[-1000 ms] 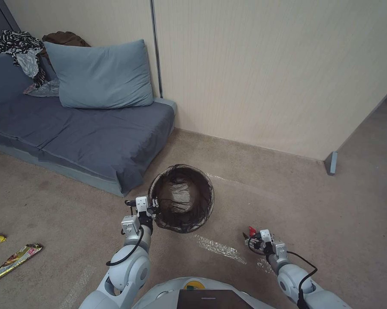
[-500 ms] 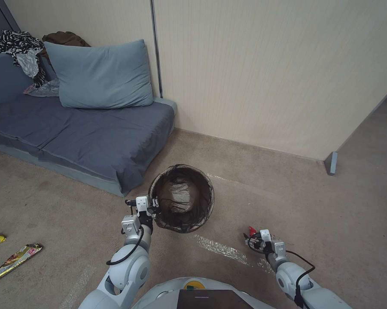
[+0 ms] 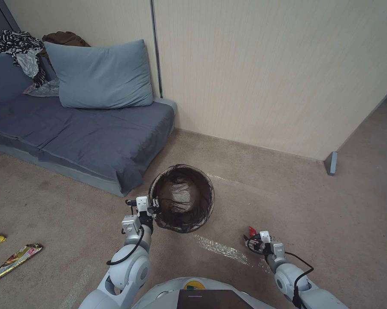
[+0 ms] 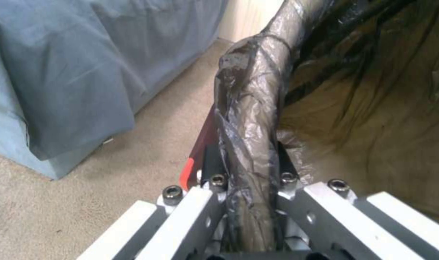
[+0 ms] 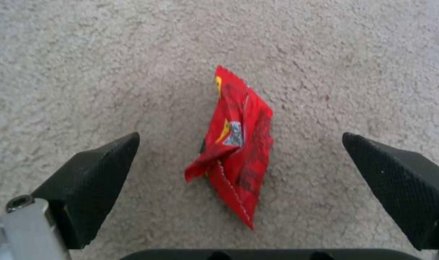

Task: Pick up the trash bin, then pick up the garbage from the floor and place it into the trash bin.

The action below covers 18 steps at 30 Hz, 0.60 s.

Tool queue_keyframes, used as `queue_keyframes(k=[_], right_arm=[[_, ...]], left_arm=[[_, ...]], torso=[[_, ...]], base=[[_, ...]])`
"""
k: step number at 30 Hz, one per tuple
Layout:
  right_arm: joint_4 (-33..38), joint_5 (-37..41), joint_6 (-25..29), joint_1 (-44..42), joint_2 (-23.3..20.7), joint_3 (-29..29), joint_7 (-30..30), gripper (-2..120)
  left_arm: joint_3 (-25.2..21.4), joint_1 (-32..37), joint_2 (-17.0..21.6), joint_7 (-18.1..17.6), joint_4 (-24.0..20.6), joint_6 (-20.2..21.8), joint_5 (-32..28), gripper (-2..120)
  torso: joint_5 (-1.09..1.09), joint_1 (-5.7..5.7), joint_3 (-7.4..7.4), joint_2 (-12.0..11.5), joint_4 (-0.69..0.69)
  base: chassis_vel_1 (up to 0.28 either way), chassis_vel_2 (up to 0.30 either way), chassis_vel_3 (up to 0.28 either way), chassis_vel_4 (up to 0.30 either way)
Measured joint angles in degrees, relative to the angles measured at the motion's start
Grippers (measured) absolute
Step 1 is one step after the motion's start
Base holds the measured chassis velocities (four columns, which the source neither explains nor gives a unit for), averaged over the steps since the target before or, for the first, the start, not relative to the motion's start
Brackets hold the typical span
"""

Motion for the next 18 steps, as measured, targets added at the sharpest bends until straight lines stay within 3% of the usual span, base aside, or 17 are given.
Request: queue_keyframes(k=[18], right_arm=[[-3.3,-1.2,-0.3,2.1,1.3,-1.2,0.7,100]], left_arm=[[0.0,-0.1,0.0,0.0,0.0,-0.1,-0.2,2]], torso=[[-0.02,0.0,0.0,0.0,-0.01]], base=[[0.0,0.0,0.0,0.0]])
